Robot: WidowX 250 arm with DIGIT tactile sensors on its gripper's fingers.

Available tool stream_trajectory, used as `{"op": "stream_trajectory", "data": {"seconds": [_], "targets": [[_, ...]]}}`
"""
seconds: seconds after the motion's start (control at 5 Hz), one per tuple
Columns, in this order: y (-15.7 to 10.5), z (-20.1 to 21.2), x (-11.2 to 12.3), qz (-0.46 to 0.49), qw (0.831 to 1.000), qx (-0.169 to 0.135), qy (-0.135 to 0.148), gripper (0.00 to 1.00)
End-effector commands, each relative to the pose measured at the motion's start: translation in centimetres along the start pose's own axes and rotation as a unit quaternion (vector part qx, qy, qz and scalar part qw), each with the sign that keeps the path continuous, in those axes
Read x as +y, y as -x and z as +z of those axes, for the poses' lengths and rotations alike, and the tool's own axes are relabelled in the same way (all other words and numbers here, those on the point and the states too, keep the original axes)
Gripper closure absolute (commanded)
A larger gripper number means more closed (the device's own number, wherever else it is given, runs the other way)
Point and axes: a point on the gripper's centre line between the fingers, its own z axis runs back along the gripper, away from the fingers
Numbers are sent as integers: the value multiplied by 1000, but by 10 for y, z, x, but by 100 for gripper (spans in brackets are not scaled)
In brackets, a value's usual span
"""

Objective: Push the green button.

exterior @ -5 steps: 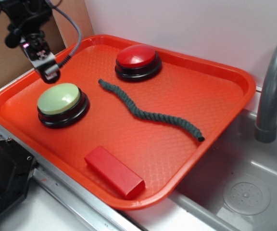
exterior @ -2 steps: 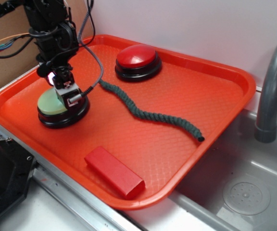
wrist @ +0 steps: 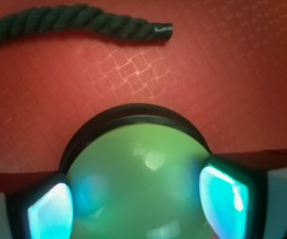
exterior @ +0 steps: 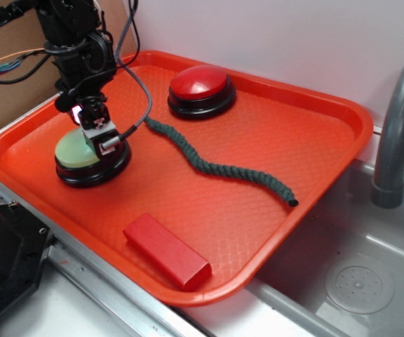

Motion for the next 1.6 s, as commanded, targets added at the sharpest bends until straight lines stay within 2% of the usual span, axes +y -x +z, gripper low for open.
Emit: {"op": "stream_trajectory", "data": {"seconds": [0.0, 0.2, 0.4, 1.4], "targets": [[3, 31, 2, 27, 999, -20, 12, 0], [13, 53, 8, 51, 998, -42, 2, 0], [15, 57, 10, 57, 998, -41, -5, 0], [8, 81, 9, 75, 996, -42, 0, 0]]}}
